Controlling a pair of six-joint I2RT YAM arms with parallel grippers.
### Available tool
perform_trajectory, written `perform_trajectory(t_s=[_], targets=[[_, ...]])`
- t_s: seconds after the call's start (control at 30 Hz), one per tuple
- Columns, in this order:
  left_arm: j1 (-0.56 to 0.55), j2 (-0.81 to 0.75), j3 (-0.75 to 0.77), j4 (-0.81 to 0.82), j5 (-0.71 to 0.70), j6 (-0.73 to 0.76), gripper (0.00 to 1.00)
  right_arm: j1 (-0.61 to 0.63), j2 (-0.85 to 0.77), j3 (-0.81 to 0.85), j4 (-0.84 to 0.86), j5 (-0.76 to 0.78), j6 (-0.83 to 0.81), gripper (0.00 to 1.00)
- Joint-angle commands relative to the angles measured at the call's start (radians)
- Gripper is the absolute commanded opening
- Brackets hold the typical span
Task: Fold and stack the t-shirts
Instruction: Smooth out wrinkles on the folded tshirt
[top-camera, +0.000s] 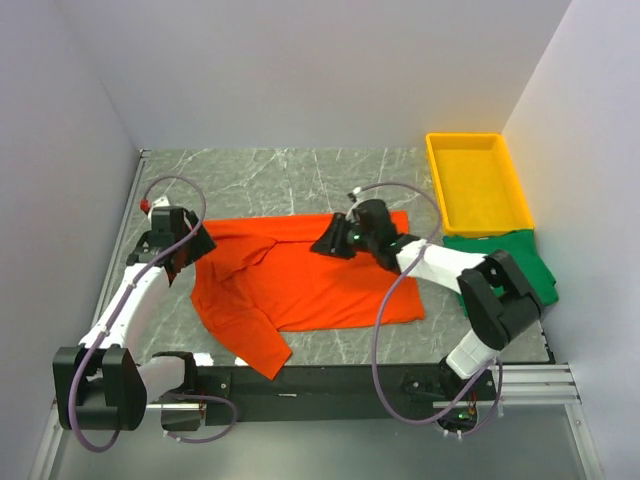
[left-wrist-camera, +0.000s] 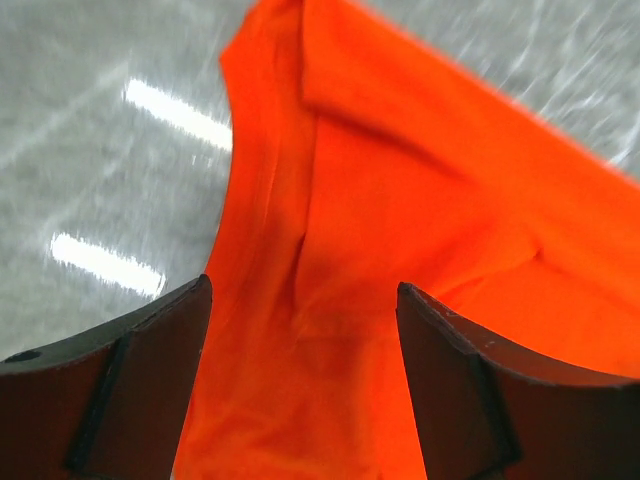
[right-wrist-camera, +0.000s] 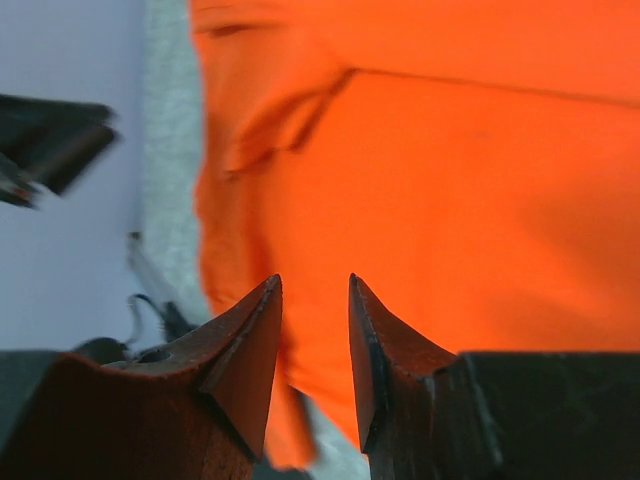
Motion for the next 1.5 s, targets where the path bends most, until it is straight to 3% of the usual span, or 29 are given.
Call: perform_trajectory(t_s=[0.0,0.2,0.43,1.03,1.47], targets=[[-0.008,-0.049,-0.026,0.005,0.019,0.011,0.8,0.088,0.074,0.035,0.206,0.095,0.22,0.4],[-0.008,-0.026,-0.04,0.033,0.011,0.036,0.81,0.229,0.248,0.15,0.218,0.191,0.356,0.39],[-0.008,-0.038,-0.044,0.031,-0.001,0.027,0.81,0.285,0.38,0.255,0.255,0.256,0.458,0.38],[-0.008,-0.052,-0.047,0.037,0.039,0.022,0.79,0.305,0.553,0.427,0.173,0.293,0.513,0.35],[-0.008,-0.055,-0.049,0.041,0.048,0.022,0.78,0.314,0.601,0.461,0.141,0.293,0.521,0.34]])
